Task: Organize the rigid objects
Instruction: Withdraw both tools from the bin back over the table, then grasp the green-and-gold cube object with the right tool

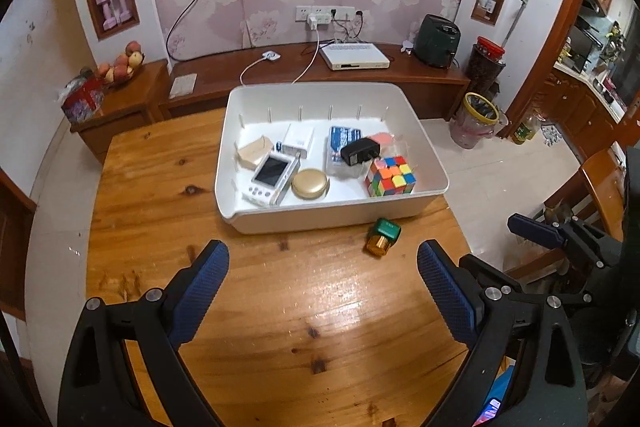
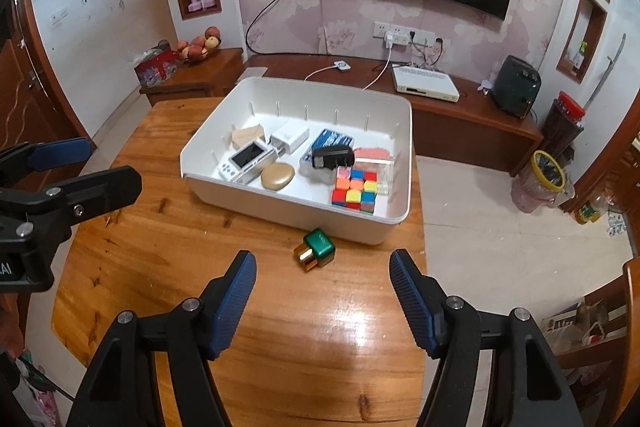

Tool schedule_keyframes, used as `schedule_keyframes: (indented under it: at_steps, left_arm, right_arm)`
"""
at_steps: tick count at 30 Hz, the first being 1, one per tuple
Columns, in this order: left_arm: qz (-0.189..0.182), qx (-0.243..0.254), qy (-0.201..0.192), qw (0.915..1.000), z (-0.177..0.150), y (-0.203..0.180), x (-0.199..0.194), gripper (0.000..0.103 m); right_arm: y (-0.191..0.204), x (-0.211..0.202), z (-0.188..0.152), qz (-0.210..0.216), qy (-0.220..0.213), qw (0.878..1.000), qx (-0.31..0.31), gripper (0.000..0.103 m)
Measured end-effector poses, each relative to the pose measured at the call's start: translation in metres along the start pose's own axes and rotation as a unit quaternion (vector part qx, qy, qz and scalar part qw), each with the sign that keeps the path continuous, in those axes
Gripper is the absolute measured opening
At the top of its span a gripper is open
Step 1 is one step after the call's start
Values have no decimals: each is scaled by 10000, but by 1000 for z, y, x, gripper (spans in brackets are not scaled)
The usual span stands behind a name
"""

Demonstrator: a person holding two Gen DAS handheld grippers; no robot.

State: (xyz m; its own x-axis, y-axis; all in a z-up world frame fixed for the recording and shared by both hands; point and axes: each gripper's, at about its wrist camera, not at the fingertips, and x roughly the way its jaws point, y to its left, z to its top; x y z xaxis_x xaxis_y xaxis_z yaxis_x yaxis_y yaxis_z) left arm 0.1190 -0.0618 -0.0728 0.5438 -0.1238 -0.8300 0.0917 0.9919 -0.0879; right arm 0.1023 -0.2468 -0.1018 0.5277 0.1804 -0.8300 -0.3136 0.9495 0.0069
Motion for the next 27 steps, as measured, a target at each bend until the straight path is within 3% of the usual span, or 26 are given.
schedule_keyframes:
  at_steps: [15, 27]
  left_arm:
    - [172, -448, 702, 9964, -47, 29, 60, 96]
    - [3, -882, 1130, 9897, -64, 61, 93, 96]
  right_arm:
    - [9, 67, -36, 88, 348, 9991, -218, 70]
    - [11, 146, -19, -72, 504, 9977, -439, 70]
